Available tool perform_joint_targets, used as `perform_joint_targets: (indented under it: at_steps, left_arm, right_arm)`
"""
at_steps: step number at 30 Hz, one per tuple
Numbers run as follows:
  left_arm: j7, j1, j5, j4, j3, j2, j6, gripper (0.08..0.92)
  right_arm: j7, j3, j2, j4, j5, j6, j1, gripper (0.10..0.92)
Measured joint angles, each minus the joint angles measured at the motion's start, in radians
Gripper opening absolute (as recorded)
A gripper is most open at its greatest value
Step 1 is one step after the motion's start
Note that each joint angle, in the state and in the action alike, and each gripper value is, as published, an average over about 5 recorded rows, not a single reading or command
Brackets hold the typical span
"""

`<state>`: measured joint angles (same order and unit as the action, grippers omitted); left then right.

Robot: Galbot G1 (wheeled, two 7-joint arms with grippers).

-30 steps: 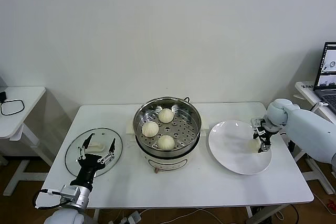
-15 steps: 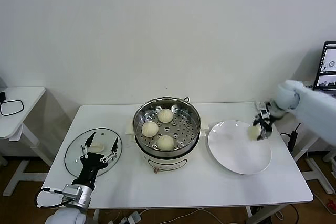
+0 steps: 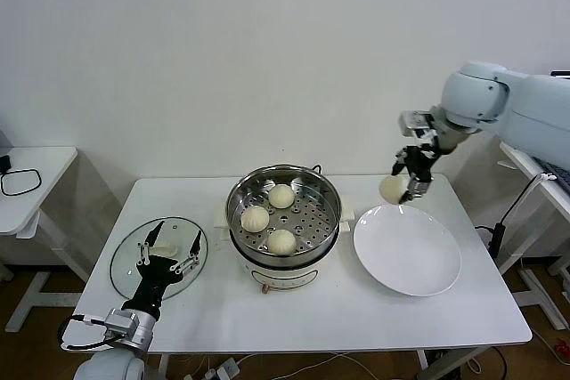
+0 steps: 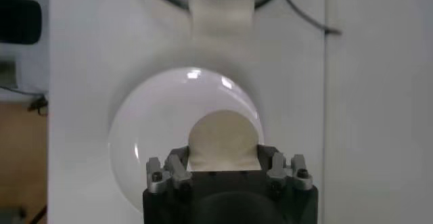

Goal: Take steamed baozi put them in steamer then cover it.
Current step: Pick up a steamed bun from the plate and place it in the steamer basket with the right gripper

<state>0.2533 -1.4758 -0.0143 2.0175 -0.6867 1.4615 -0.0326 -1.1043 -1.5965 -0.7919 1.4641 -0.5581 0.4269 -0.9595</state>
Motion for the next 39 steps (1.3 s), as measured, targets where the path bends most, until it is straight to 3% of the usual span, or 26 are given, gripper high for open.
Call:
perform_joint_targets:
  at_steps: [12,26,39]
  left_arm:
    - [0.004,0.005,0.004,-0.017,-0.026,0.0,0.0,0.823]
    - [0.006,0.016,0.005,-0.039,-0.042,-0.003,0.0,0.823]
    - [0.012,0.016,0.011,-0.04,-0.058,-0.002,0.0,0.823]
  right_arm:
    - [0.033,0.019,-0.205,-0.028,-0.097,0.056,0.043,0.687]
    - [0.023,0.096,-0.377,-0.219,-0.031,0.053,0.207,0.687]
    - [0.017,0.118,-0.441,-0.317,0.023,0.053,0.304,0.687]
